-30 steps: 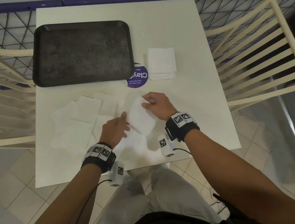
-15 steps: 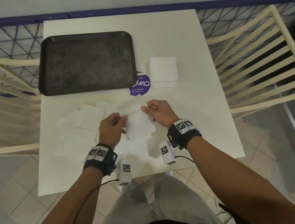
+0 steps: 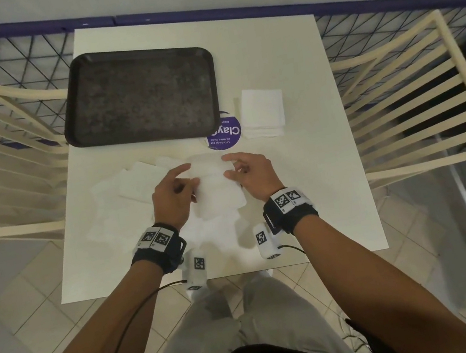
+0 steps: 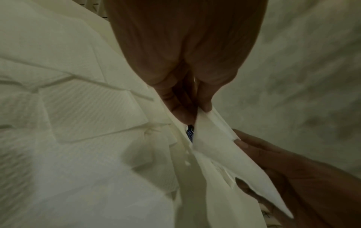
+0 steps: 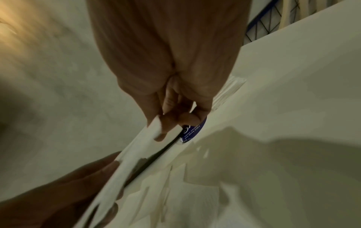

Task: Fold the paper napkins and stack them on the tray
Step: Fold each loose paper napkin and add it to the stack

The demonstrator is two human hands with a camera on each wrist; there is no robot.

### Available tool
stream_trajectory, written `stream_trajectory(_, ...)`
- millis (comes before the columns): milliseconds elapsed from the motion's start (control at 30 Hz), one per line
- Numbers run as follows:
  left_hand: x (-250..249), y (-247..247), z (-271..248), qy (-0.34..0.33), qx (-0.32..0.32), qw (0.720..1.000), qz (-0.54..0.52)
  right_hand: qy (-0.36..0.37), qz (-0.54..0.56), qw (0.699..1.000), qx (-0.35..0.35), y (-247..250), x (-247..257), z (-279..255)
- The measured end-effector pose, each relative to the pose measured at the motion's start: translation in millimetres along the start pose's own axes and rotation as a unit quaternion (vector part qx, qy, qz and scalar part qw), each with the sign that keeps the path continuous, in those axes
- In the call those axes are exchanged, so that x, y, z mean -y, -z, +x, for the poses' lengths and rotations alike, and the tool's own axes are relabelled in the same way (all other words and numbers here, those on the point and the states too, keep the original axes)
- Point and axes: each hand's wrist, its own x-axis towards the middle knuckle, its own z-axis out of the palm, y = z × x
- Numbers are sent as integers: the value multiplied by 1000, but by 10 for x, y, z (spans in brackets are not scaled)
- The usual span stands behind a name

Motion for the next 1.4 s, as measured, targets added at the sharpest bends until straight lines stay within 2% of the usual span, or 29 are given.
stream_trajectory(167,2,36,-27,-24,-7,999,21,13,-6,1000,-18,-35,17,-26)
stream_trajectory(500,9,43,-28,0,2,1000,9,42,-75,996,-30,-47,71,-60)
stream_trajectory(600,15,33,-28,-24,-4,999,47,59,-125,990,-37,-94,76,-45)
stream_trajectory(700,-27,11,-39,-47,-7,995,91,59,-196,979,-8,-146,172,-51)
stream_trajectory(900,-49,-20,-44,-88,4,991,99,90,-274,958,7,-265,333,-89)
stream_trajectory(1100,-36,17,-47,-78,-3,993,85,51,-249,967,-8,-194,307,-68)
stream_trajectory(1300,-33,24,-34,-67,-18,995,75,7,-160,987,9,-64,307,-62)
stream_trajectory(1400,-42,1,-36,-67,-24,995,74,1,-91,996,-8,-118,255,-59)
